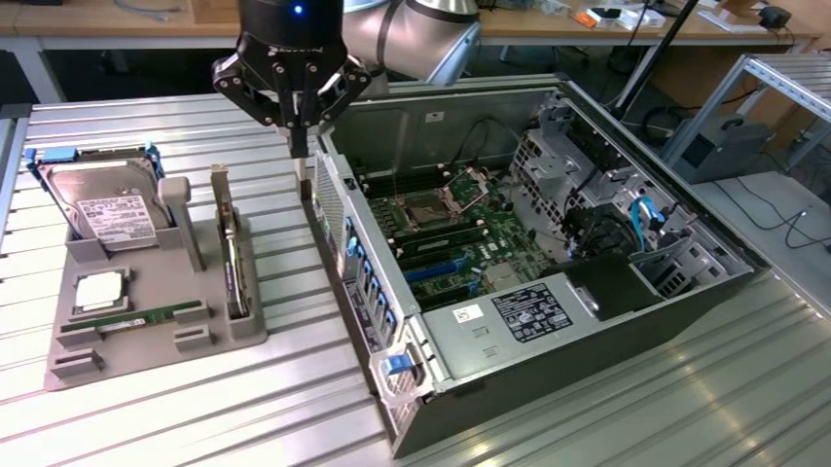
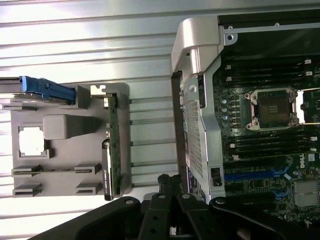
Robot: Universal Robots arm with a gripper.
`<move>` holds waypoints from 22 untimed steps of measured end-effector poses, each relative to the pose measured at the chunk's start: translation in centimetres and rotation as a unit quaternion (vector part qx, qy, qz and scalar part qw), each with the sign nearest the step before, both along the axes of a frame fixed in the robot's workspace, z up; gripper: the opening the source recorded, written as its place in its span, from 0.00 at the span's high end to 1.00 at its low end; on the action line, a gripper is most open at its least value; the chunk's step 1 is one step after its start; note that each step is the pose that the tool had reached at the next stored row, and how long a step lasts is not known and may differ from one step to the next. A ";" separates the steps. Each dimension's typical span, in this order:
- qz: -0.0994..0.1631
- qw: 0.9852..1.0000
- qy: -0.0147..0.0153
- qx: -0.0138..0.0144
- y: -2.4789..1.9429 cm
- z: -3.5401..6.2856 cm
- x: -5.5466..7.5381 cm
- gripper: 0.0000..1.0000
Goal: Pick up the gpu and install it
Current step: 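Reach for the gpu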
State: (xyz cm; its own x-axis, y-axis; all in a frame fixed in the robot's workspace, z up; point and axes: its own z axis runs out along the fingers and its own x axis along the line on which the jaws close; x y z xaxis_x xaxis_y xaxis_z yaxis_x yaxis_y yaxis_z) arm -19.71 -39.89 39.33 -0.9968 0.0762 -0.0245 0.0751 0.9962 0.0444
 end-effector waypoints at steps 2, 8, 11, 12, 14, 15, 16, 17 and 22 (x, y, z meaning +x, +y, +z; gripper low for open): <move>0.000 1.000 0.000 0.000 0.00 0.00 -0.1 0.90; 0.000 1.000 0.000 0.000 0.00 0.00 -0.9 0.90; 0.000 1.000 0.000 0.000 0.00 0.00 -1.2 0.90; 0.000 1.000 0.000 0.000 0.00 0.00 -1.4 0.90; 0.000 1.000 0.000 0.000 0.00 0.00 -1.5 0.90; 0.000 1.000 0.000 0.000 0.00 0.00 -1.7 0.90; 0.000 1.000 0.000 0.000 0.00 0.00 -1.8 0.90; 0.000 1.000 0.000 0.000 0.00 0.00 -2.0 0.90; 0.000 1.000 0.000 0.000 0.00 0.01 -3.2 0.90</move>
State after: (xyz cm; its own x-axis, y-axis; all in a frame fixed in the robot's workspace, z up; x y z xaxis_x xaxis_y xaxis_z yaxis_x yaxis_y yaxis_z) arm -22.91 -39.89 39.33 -0.9968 0.0762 -0.0244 0.0751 0.9962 0.0443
